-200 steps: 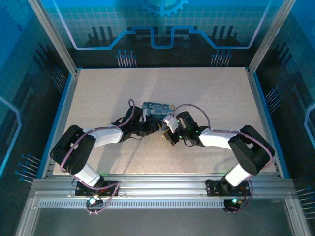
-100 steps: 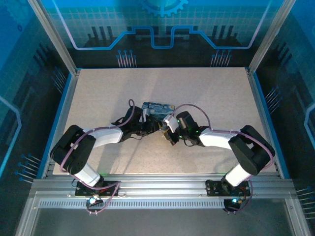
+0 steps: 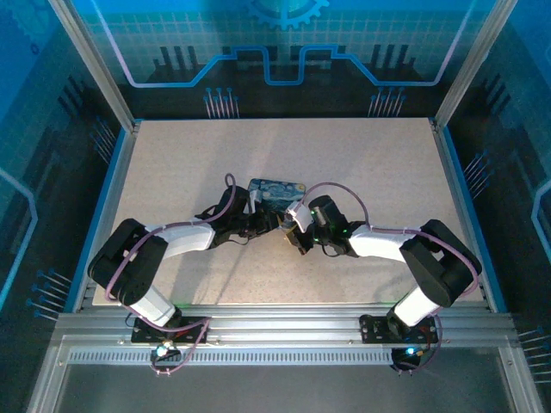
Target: Unlock the padlock with the key
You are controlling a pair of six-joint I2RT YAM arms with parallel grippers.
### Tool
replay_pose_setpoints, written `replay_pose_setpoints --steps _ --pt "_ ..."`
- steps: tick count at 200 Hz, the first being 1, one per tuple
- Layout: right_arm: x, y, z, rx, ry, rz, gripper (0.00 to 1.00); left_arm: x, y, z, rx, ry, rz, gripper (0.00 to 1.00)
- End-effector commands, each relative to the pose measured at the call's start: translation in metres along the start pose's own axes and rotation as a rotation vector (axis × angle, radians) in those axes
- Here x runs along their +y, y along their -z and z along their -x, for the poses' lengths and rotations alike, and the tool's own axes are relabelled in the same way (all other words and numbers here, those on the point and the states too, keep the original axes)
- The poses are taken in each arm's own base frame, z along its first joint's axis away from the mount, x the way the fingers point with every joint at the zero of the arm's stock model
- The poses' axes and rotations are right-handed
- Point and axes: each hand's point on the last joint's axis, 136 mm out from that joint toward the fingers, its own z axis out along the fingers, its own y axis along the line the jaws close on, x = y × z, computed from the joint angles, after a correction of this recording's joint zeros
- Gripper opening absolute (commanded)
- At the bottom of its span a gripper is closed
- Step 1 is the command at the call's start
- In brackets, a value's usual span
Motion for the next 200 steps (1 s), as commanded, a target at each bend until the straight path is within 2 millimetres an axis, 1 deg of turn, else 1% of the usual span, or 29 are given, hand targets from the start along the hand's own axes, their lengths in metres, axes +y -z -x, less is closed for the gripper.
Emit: replay_pose_setpoints --steps 1,27,62,108,158,160,165,200 --pt "-0.001 0.006 0.008 -0.041 -0.001 -0.008 0.0 -0.015 0.001 0.003 -0.01 -0.018 -0.046 0.22" --pt "-0.002 0.007 0.008 -0.049 -0.006 -0.009 0.0 -0.015 0.001 0.003 -0.008 -0.019 -0.046 0.22" --pt "0.001 0.009 0.012 -0.064 -0.005 0.007 0.0 -0.013 0.0 0.001 -0.004 -0.018 -0.044 0.22" --pt "0.002 0.005 0.016 -0.065 -0.008 0.016 0.0 -0.014 0.0 0.001 -0.004 -0.015 -0.047 0.22" --pt "-0.004 0.004 0.017 -0.064 -0.044 0.013 0.0 -0.013 0.0 0.001 -0.004 -0.015 -0.046 0.22" --pt "-0.004 0.004 0.022 -0.084 -0.042 0.015 0.0 -0.013 0.0 0.001 -0.004 -0.015 -0.046 0.22" --pt "-0.005 0.005 0.025 -0.095 -0.046 0.016 0.0 -0.013 0.0 0.001 -0.004 -0.013 -0.044 0.21" --pt "-0.005 0.005 0.026 -0.098 -0.056 0.029 0.0 -0.013 0.0 0.001 -0.006 -0.011 -0.045 0.22"
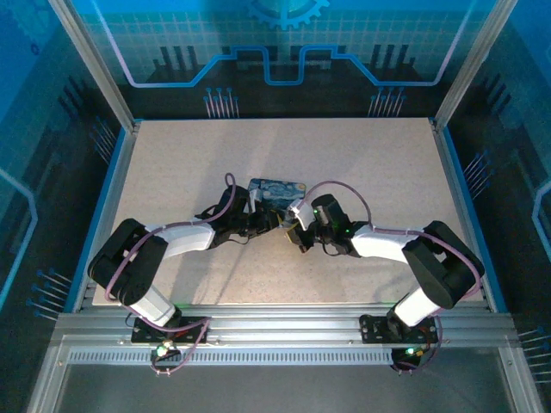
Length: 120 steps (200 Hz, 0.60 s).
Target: Unlock the padlock with the key
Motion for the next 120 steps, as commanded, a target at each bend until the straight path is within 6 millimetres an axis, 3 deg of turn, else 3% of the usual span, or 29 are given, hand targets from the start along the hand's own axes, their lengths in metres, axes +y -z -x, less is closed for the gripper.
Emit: replay_pose_setpoints --steps 1,53,120 --pt "-0.002 -0.001 0.018 -0.053 -0.008 0.015 0.0 -0.01 -0.001 -0.002 0.006 -0.003 -0.032 0.22" --pt "-0.002 -0.008 0.017 -0.036 -0.008 0.022 0.0 -0.01 -0.001 -0.002 0.006 -0.003 -0.033 0.22" --pt "-0.001 -0.001 0.039 -0.114 -0.005 0.03 0.0 -0.008 -0.002 -0.003 0.011 -0.005 -0.025 0.22"
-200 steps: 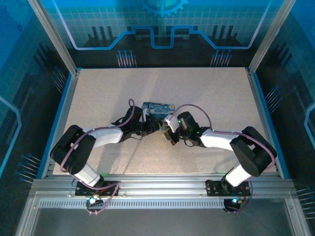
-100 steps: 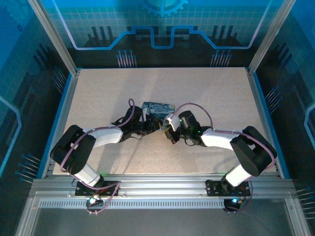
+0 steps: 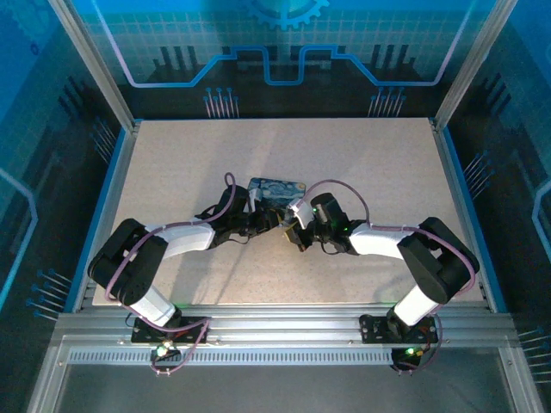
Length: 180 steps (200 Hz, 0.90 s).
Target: Unlock the padlock with the key
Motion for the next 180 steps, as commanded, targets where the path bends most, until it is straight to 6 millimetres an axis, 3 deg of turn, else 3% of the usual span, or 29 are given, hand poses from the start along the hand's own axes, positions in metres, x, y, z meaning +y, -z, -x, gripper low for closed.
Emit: replay_pose_setpoints --steps 1,180 --pt "0.0 0.006 0.039 -0.118 0.019 0.009 0.0 -0.009 -0.001 -0.005 0.021 -0.005 -0.031 0.22" --pt "0.002 0.01 0.078 -0.208 0.071 0.017 0.0 -0.008 -0.007 -0.013 0.043 0.007 -0.018 0.22"
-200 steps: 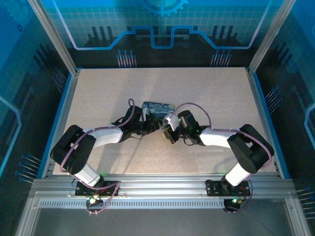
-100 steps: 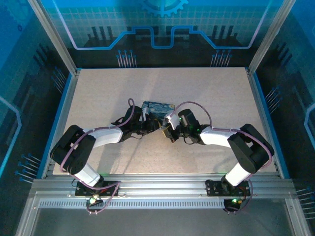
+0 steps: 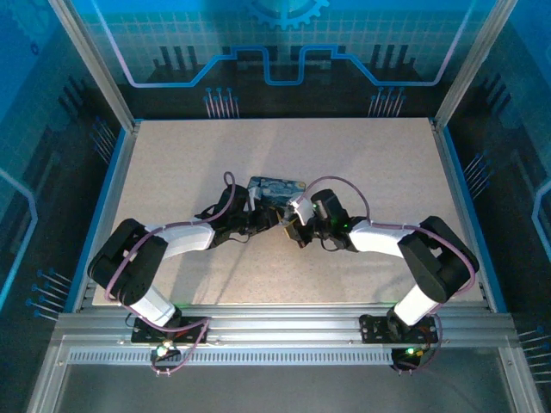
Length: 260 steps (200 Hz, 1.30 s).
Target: Unlock the padlock with the key
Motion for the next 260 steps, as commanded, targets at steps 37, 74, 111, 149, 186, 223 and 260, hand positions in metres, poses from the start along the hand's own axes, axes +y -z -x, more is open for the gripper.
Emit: replay_pose_setpoints --steps 37,74,111,149,186,223,260 --pt "0.004 0.004 0.066 -0.191 0.095 -0.003 0.0 -0.011 -0.008 -0.021 0.075 0.017 -0.018 0.22" --pt "0.005 0.005 0.076 -0.229 0.086 0.012 0.0 -0.012 -0.012 -0.025 0.087 0.017 -0.012 0.22" --pt "0.004 0.002 0.078 -0.23 0.093 0.012 0.0 -0.015 -0.013 -0.027 0.093 0.028 -0.024 0.21" --pt "-0.006 0.01 0.081 -0.272 0.053 0.011 0.0 -0.014 -0.014 -0.029 0.098 0.027 -0.021 0.22" --pt "-0.005 0.008 0.073 -0.248 0.046 0.019 0.0 -0.011 -0.016 -0.029 0.097 0.029 -0.015 0.22" --pt "-0.002 0.003 0.059 -0.217 0.025 0.03 0.0 -0.008 -0.019 -0.031 0.101 0.042 -0.013 0.22" --pt "-0.004 0.0 0.039 -0.164 0.026 0.004 0.0 -0.006 -0.025 -0.032 0.109 0.054 -0.018 0.23"
